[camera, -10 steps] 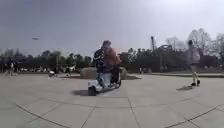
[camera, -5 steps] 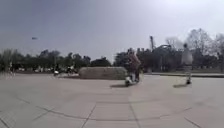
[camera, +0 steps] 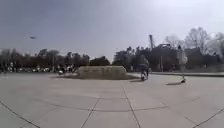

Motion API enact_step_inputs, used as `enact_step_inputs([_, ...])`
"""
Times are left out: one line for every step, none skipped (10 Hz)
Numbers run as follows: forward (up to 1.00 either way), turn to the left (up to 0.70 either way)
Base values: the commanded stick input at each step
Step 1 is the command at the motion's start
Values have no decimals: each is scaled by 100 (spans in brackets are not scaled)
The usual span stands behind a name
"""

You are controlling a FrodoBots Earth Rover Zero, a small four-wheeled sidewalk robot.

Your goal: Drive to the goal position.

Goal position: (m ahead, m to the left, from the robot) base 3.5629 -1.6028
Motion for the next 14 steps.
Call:
enact_step_inputs([85, 10])
enact_step_inputs([85, 2])
enact_step_inputs([85, 1])
enact_step_inputs([85, 0])
enact_step_inputs([85, 0])
enact_step_inputs([85, 0])
enact_step_inputs([85, 0])
enact_step_inputs([85, 0])
enact_step_inputs([85, 0])
enact_step_inputs([85, 0])
enact_step_inputs([85, 0])
enact_step_inputs([85, 0])
enact_step_inputs([85, 0])
enact_step_inputs([85, 0])
